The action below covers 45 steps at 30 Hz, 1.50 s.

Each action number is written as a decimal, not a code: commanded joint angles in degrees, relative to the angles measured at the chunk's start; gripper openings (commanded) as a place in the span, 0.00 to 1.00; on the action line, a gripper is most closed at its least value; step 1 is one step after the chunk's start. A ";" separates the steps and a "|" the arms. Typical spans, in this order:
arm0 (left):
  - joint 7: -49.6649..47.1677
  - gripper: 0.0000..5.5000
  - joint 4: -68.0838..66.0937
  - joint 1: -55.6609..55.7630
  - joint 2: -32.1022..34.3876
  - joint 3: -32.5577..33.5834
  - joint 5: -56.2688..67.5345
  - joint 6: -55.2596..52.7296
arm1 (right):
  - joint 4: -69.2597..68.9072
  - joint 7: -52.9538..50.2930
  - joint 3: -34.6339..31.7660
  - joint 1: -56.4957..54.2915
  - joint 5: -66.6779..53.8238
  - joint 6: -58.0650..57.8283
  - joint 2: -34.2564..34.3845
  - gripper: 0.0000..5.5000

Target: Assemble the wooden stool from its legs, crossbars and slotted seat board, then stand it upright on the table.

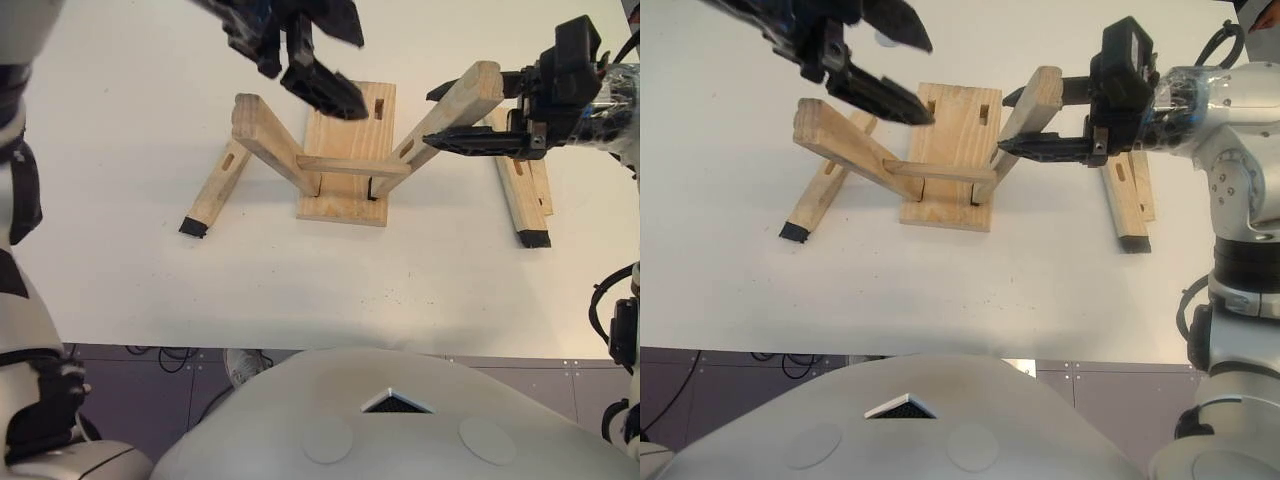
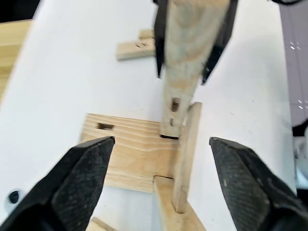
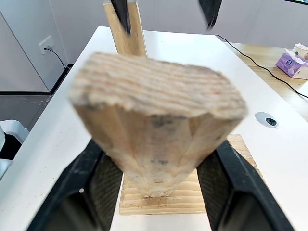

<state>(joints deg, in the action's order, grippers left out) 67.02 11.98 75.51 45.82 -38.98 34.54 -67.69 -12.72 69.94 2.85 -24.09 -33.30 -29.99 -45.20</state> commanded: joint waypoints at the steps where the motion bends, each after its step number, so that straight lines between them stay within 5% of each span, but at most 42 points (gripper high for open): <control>1: 2.09 0.60 3.42 -2.21 -0.54 -5.69 -5.54 3.53 | 0.85 -4.05 3.00 -0.12 5.10 0.54 1.42 0.37; 4: 1.62 0.60 4.37 -3.31 -2.30 -5.79 -7.04 3.24 | 0.99 -4.87 3.73 0.07 5.11 0.51 1.42 0.37; 23: -0.88 0.08 2.78 -12.93 -5.35 -11.52 -25.65 14.87 | 3.09 -4.01 5.33 0.21 5.25 1.16 0.00 0.37; 45: 1.97 0.07 -4.06 -20.06 0.88 -1.71 -26.95 15.80 | 10.79 -0.49 12.43 3.86 11.93 8.53 -7.14 0.37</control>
<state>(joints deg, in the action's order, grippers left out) 68.74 12.34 58.57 40.35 -42.37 10.26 -49.54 -5.52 67.24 10.52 -26.26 -33.06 -19.20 -44.16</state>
